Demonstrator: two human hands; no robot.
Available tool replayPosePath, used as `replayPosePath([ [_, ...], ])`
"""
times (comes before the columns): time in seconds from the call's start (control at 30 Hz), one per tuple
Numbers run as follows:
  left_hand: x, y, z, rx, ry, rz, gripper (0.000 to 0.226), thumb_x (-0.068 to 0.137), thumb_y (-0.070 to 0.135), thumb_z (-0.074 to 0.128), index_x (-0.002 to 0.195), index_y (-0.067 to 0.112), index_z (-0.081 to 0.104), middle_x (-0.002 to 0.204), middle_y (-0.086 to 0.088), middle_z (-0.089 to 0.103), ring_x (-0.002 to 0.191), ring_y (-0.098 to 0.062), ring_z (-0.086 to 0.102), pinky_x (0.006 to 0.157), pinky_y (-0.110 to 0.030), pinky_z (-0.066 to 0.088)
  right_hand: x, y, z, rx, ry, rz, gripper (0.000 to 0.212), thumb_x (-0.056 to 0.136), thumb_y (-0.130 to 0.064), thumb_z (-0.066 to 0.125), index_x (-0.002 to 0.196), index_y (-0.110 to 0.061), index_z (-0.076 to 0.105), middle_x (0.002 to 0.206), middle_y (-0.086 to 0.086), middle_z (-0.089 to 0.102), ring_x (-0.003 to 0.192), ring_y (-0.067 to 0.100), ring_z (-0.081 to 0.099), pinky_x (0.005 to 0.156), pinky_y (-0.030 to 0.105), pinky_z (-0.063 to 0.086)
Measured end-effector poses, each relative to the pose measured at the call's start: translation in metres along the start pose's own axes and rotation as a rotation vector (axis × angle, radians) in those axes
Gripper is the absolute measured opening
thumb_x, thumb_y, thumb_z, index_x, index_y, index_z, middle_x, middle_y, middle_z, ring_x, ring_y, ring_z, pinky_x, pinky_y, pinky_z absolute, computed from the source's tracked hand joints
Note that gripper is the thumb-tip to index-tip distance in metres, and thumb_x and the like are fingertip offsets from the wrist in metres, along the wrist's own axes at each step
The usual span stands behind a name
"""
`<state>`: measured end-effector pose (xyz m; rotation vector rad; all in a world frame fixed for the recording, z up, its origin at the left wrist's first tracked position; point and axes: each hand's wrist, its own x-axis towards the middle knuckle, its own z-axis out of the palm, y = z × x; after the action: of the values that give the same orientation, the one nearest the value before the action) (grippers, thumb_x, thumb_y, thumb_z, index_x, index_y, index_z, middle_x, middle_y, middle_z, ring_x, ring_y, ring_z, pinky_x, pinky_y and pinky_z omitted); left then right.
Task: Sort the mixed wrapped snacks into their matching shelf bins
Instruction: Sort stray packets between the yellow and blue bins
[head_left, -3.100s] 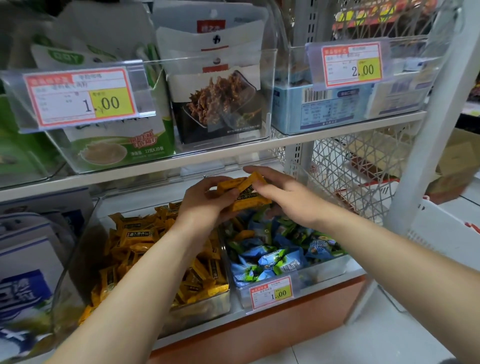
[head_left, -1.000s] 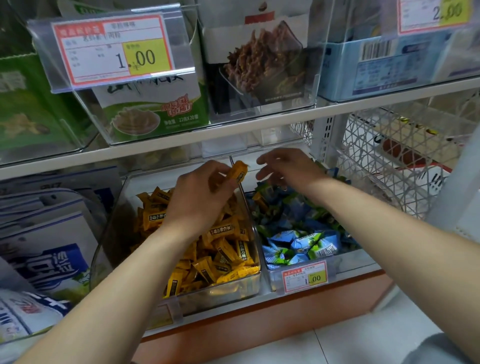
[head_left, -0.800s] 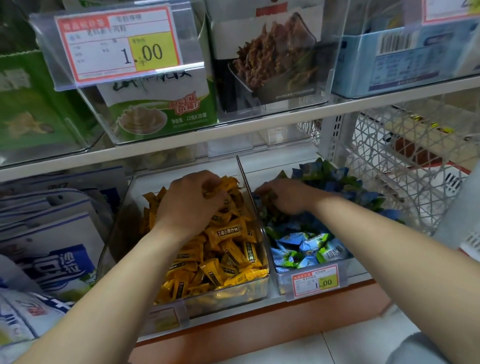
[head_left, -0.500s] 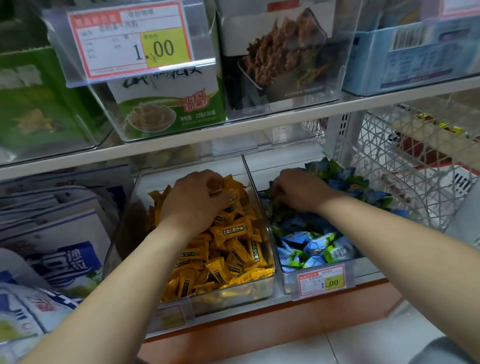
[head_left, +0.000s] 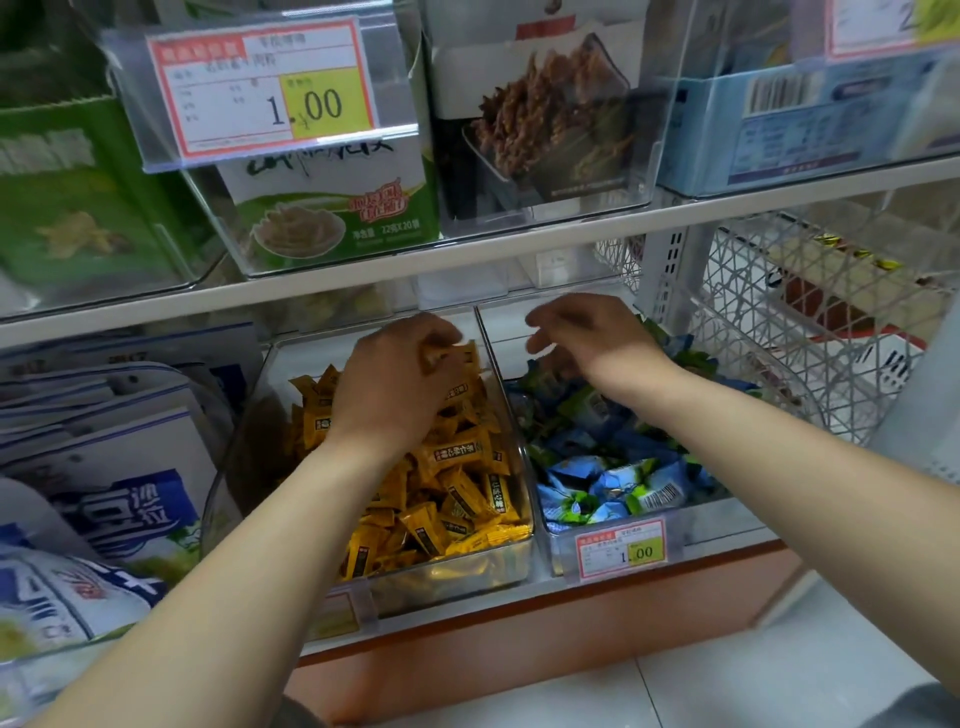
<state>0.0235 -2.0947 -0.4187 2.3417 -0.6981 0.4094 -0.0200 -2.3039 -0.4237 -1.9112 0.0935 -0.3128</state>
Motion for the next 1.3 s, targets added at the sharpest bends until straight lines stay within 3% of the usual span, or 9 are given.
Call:
replayPosePath([
  [0.07,0.001,-0.01,-0.004,0.118,-0.001,-0.096,0.028,0.092,0.038,0.064,0.118,0.03,0.065,0.124,0.006,0.065,0.106,-0.011,0.061,0.093,-0.031,0.048,0.008,0.013,-0.007,-0.286,-0.076,-0.001,0.016,0.097,-0.028,0.057,0.107,-0.025,0.07,0.103,-0.008,0.073,0.094,0.012,0.068,0.083,0.029,0.052],
  [0.13,-0.002,-0.009,-0.005,0.059,-0.034,-0.105,0.038,0.089,0.05,0.062,0.122,0.033,0.063,0.128,0.009,0.061,0.113,-0.011,0.056,0.091,-0.029,0.043,0.011,0.027,-0.008,-0.559,-0.326,-0.013,0.029,0.095,-0.034,0.059,0.123,-0.029,0.063,0.122,-0.008,0.064,0.111,0.012,0.059,0.094,0.026,0.046],
  [0.27,-0.019,0.013,0.009,0.029,-0.323,-0.05,0.074,0.069,0.08,0.049,0.134,0.045,0.048,0.138,0.015,0.052,0.126,-0.01,0.049,0.09,-0.022,0.036,0.015,0.044,0.008,-0.781,-0.787,0.108,0.066,0.08,-0.05,0.07,0.14,-0.042,0.041,0.131,-0.008,0.056,0.102,0.009,0.058,0.081,0.023,0.047],
  [0.37,-0.028,0.018,0.019,0.212,-0.444,0.0,0.089,0.069,0.084,0.047,0.145,0.039,0.038,0.148,0.009,0.045,0.135,-0.017,0.041,0.104,-0.034,0.041,0.027,0.052,0.015,-0.887,-0.851,0.155,0.083,0.074,-0.059,0.069,0.146,-0.045,0.031,0.147,0.001,0.044,0.118,0.021,0.055,0.085,0.029,0.045],
  [0.47,-0.029,0.017,0.018,0.185,-0.445,-0.002,0.086,0.075,0.079,0.053,0.148,0.037,0.034,0.152,0.008,0.04,0.138,-0.017,0.036,0.111,-0.04,0.038,0.032,0.057,0.022,-0.95,-0.843,0.115,0.081,0.074,-0.06,0.069,0.145,-0.041,0.035,0.141,0.0,0.052,0.119,0.023,0.054,0.095,0.036,0.046],
  [0.67,-0.028,0.011,0.017,0.121,-0.479,-0.022,0.086,0.069,0.083,0.049,0.145,0.046,0.032,0.15,0.012,0.04,0.138,-0.014,0.035,0.107,-0.036,0.037,0.028,0.053,0.019,-0.892,-0.69,-0.049,0.048,0.074,-0.048,0.075,0.118,-0.037,0.061,0.094,-0.014,0.057,0.093,0.014,0.061,0.084,0.033,0.054],
  [0.77,-0.027,0.01,0.016,0.066,-0.476,-0.014,0.079,0.067,0.083,0.051,0.137,0.05,0.039,0.141,0.016,0.048,0.13,-0.011,0.04,0.097,-0.031,0.038,0.038,0.042,-0.002,-0.776,-0.504,-0.098,0.055,0.067,-0.045,0.081,0.12,-0.039,0.064,0.102,-0.016,0.058,0.091,0.007,0.055,0.074,0.022,0.046],
  [0.93,-0.026,0.01,0.016,0.074,-0.483,-0.028,0.09,0.064,0.085,0.048,0.143,0.045,0.036,0.146,0.015,0.045,0.134,-0.011,0.039,0.107,-0.037,0.039,0.054,0.041,-0.037,-0.589,-0.091,-0.188,0.054,0.07,-0.037,0.082,0.121,-0.035,0.066,0.125,-0.006,0.064,0.114,0.013,0.057,0.092,0.024,0.043],
  [1.3,-0.026,0.003,0.016,0.083,-0.512,-0.034,0.091,0.066,0.087,0.047,0.147,0.049,0.028,0.153,0.015,0.036,0.14,-0.012,0.032,0.109,-0.034,0.033,0.061,0.051,-0.038,-1.466,-0.23,-0.02,0.087,0.078,-0.08,0.049,0.147,-0.028,0.035,0.15,0.01,0.036,0.136,0.036,0.03,0.104,0.051,0.032],
])
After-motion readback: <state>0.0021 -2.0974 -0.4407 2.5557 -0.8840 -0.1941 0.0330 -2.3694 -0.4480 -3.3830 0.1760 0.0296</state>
